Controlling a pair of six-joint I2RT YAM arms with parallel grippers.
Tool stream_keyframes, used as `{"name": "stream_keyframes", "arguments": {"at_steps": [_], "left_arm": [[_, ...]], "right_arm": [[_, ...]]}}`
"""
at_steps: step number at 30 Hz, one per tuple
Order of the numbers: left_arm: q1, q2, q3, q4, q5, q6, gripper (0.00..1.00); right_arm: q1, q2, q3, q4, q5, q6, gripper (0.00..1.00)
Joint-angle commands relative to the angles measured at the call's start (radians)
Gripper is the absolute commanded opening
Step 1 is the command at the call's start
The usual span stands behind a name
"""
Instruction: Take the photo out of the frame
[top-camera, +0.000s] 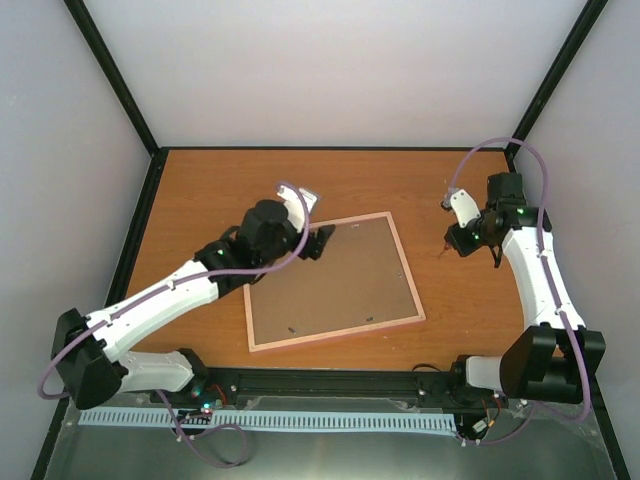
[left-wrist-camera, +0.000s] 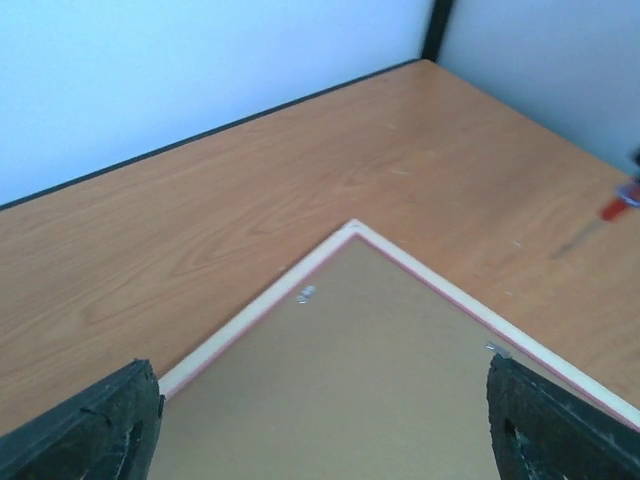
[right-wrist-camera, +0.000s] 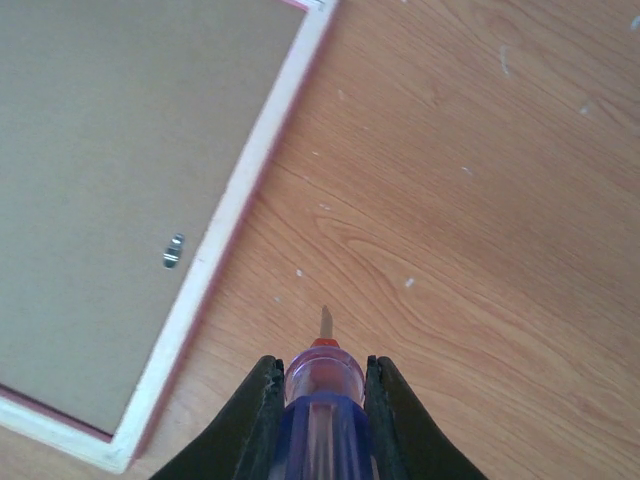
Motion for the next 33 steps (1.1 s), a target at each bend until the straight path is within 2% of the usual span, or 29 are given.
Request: {"name": "stream_keyframes", "arguments": {"at_steps": [1, 4, 8, 16, 23, 28, 33], "left_arm": [[0.106, 0.011, -0.03, 0.024, 0.049, -0.083, 0.88], [0.133, 0.007, -0.096, 0.082, 0.025, -0.076, 0.88], [0.135, 0.01, -0.098, 0.073, -0.043, -0.05, 0.88], [0.136, -0.043, -0.131, 0.101, -0.06, -0.014, 0.88], [0.135, -0.044, -0.132, 0.101, -0.062, -0.007, 0.87], [0.136, -0.048, -0.133, 0.1, -0.064, -0.002, 0.87], [0.135, -0.055, -0.137, 0.105, -0.069, 0.0, 0.87]], "right_arm": [[-0.007, -0.054, -0.041, 0.111, 0.114, -0.058, 0.05], [-0.007, -0.071, -0.079, 0.189, 0.19, -0.125, 0.06], [-0.004, -0.107, -0.193, 0.369, 0.267, -0.276, 0.06], [-0.004, -0.272, -0.538, 0.7, 0.157, -0.766, 0.06], [-0.005, -0.23, -0.642, 0.867, 0.205, -0.886, 0.11], [-0.004, -0.219, -0.718, 0.858, 0.182, -0.977, 0.21], [-0.005, -0.209, -0.766, 0.852, 0.19, -0.983, 0.26]]}}
